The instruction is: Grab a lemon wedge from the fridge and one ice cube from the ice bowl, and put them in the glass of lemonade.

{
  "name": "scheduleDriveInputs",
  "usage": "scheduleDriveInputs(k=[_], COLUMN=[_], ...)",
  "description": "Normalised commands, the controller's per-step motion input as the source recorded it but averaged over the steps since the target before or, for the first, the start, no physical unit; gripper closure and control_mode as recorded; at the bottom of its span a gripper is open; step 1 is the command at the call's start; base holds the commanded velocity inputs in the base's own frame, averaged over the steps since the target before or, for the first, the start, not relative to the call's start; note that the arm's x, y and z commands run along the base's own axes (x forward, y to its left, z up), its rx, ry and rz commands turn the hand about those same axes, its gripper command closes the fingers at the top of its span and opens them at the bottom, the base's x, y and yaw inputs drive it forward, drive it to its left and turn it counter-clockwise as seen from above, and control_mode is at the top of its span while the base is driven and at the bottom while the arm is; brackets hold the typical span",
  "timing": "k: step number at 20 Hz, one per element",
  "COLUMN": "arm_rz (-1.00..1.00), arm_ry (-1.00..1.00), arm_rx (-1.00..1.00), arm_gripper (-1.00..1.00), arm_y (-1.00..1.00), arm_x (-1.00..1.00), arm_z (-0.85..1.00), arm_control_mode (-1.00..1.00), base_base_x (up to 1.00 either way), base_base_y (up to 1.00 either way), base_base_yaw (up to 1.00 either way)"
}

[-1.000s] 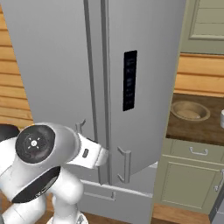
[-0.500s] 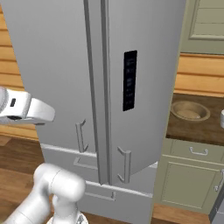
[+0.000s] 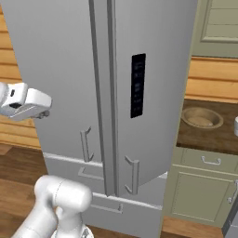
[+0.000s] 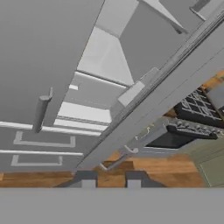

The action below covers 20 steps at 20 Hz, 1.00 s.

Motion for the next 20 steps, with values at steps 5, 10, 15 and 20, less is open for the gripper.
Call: scheduleDriveInputs(k=[5, 10, 15, 20], arm_rz=[-0.04, -0.15, -0.31, -0.05], arm_ry=[0.24, 0.26, 0.15, 0.01], arm_rx=[-0.32, -0.29, -0.22, -0.02], arm_gripper=[-1.00, -1.00, -1.00, -1.00], arm_y=[0.03, -0.52, -0.27, -0.02], arm_x=[1.00, 0.73, 0.08, 0.05], arm_z=[-0.21, -0.13, -0.08, -0.07], arm_control_mode=[-1.00, -1.00, -1.00, -1.00], base_base_x=[0.00, 0.00, 0.00, 0.00], base_base_y=[0.00, 0.00, 0.00, 0.00], base_base_yaw=[0.00, 0.00, 0.00, 0.00])
